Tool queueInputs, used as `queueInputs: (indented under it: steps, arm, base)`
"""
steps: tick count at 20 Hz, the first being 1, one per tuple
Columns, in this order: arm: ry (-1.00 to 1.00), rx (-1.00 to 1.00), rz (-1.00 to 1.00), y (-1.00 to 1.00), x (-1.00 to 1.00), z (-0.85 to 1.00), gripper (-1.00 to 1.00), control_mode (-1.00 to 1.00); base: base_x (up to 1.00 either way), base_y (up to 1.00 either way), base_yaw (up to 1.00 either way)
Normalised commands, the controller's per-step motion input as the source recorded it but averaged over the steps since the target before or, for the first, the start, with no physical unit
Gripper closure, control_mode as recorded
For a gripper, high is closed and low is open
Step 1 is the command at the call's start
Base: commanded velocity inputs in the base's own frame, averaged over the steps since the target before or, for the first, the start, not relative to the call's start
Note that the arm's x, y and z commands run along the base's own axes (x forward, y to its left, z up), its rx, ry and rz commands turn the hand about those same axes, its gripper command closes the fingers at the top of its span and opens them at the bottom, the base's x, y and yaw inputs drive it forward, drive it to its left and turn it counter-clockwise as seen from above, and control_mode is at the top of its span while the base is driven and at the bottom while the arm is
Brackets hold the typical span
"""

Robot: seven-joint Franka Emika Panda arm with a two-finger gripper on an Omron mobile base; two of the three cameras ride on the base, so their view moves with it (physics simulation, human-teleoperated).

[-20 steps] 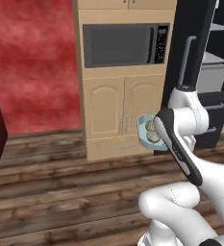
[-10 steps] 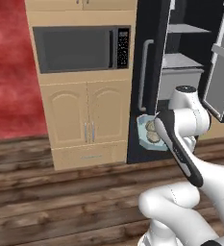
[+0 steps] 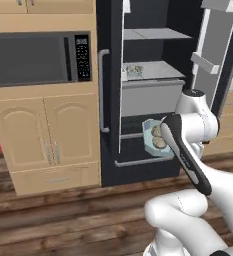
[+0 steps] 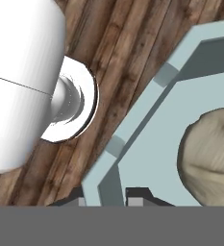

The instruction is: Place two dumplings into each of the tupperware containers and then place the containers in the fridge.

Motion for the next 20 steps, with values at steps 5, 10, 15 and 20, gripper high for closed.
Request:
queueInputs:
  steps: [5,10,15,20]
  arm:
    - [0.00,0.00,0.00,0.00,0.00,0.00,1.00,1.00]
    - [0.00,0.00,0.00,0.00,0.00,0.00,1.00,1.00]
    - [0.00,0.00,0.00,0.00,0.00,0.00,1.00,1.00]
    - [0.00,0.00,0.00,0.00,0.00,0.00,1.00,1.00]
  base:
    - [0.75,-0.85,0.00]
    - [0.90,-0.30,0.00]
    - [1.00,-0.19,0.01]
    - [0.93,-0.37,0.00]
